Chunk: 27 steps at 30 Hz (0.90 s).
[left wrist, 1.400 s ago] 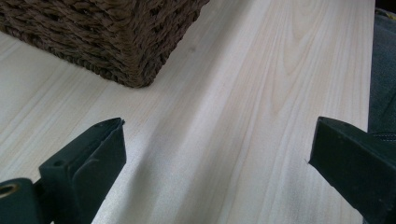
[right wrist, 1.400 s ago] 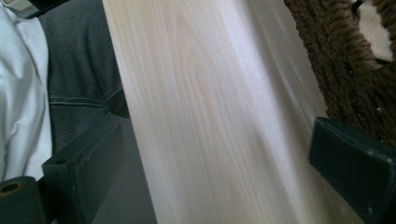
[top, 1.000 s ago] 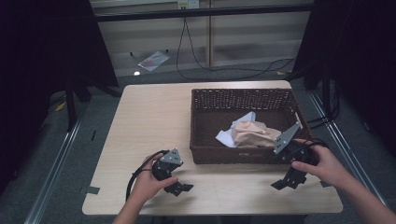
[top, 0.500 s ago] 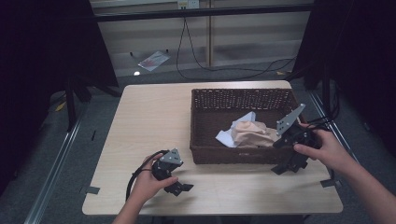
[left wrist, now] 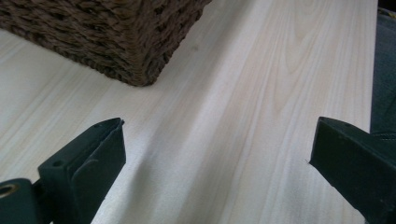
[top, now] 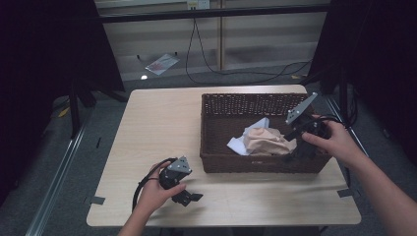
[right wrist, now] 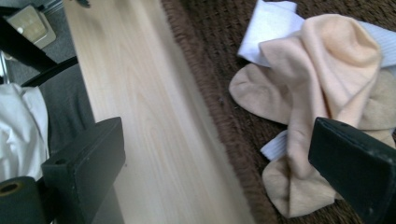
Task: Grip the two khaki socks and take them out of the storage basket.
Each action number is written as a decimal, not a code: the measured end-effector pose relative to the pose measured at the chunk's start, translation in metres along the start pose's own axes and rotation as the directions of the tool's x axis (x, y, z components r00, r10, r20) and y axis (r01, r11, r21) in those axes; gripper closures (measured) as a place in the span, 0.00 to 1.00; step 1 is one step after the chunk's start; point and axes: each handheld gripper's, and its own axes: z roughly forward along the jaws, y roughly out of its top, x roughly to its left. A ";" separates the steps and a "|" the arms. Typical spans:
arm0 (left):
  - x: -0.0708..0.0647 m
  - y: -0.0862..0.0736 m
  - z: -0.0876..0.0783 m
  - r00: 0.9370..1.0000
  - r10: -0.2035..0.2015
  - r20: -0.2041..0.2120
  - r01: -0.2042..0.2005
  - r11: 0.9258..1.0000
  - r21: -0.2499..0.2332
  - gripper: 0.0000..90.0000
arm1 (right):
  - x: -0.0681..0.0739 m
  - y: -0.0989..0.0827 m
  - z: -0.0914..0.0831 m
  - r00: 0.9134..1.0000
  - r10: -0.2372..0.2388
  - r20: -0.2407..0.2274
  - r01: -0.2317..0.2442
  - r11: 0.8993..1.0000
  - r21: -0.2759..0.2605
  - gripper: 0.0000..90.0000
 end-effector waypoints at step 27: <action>0.001 -0.001 -0.001 1.000 0.003 0.008 -0.003 1.000 0.000 0.03 | -0.062 0.011 0.047 0.975 0.171 0.142 -0.171 0.985 -0.010 0.35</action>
